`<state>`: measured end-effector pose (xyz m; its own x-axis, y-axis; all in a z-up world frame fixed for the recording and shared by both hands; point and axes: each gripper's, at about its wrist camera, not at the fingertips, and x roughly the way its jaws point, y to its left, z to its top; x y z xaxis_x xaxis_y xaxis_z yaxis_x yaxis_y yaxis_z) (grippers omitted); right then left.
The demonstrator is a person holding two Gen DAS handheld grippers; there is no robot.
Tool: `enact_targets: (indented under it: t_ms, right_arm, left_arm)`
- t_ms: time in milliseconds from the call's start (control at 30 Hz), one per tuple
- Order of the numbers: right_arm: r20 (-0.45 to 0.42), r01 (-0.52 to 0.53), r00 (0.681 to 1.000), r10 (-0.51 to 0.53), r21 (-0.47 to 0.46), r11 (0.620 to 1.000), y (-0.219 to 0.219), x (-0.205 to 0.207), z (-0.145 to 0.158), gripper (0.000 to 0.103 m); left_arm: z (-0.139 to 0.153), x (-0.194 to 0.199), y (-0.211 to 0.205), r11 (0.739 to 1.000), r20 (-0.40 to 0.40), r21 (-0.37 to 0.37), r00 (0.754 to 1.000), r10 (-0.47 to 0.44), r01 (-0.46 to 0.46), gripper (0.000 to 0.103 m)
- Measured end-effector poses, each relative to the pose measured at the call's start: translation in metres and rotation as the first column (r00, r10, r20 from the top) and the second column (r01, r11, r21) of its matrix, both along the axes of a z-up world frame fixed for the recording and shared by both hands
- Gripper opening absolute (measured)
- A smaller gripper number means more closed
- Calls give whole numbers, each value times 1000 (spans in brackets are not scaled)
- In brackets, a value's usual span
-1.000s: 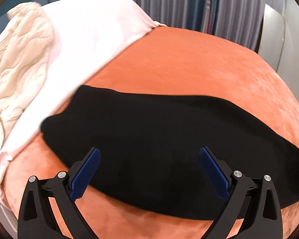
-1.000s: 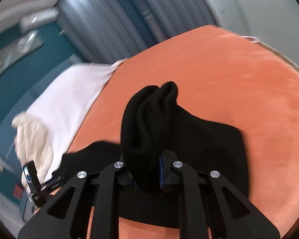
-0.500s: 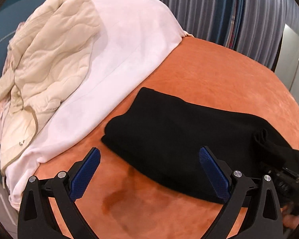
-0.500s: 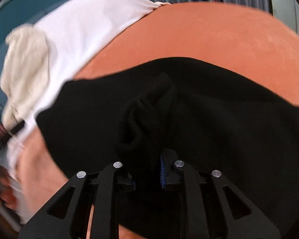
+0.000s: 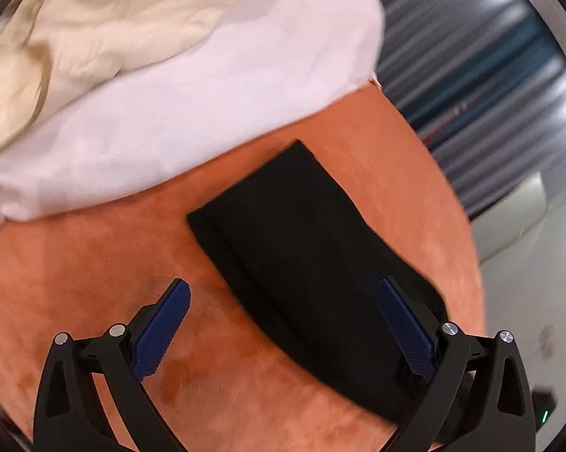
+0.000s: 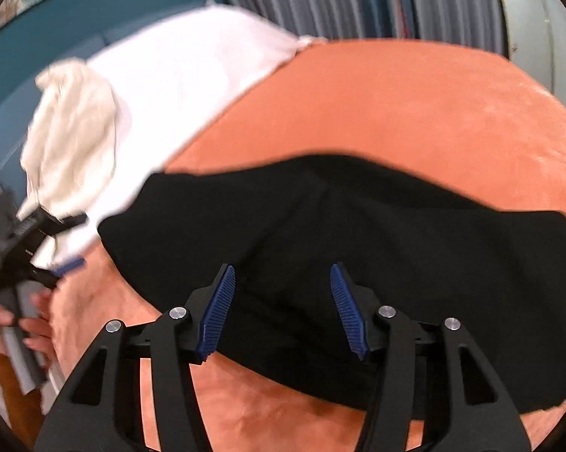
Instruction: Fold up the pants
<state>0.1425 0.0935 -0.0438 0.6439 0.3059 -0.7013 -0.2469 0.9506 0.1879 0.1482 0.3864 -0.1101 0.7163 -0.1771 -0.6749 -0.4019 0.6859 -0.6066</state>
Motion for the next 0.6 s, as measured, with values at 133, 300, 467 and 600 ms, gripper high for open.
enact_targets:
  t_ms: [133, 300, 467, 600]
  right_arm:
    - [17, 20, 1000, -20, -2, 1000, -17, -15, 15, 53]
    - [21, 65, 998, -65, -18, 998, -43, -34, 17, 59]
    - [29, 170, 985, -169, -32, 985, -85, -49, 15, 68]
    - [21, 252, 968, -251, -11, 968, -128, -64, 16, 68]
  left_arm:
    - [-16, 5, 17, 992, -26, -60, 993, 111, -113, 98]
    - [-32, 28, 12, 987, -30, -102, 992, 121, -124, 98]
    - [-33, 53, -16, 992, -25, 93, 996, 88, -85, 85]
    - [-6, 58, -61, 959, 24, 282, 999, 29, -35, 10]
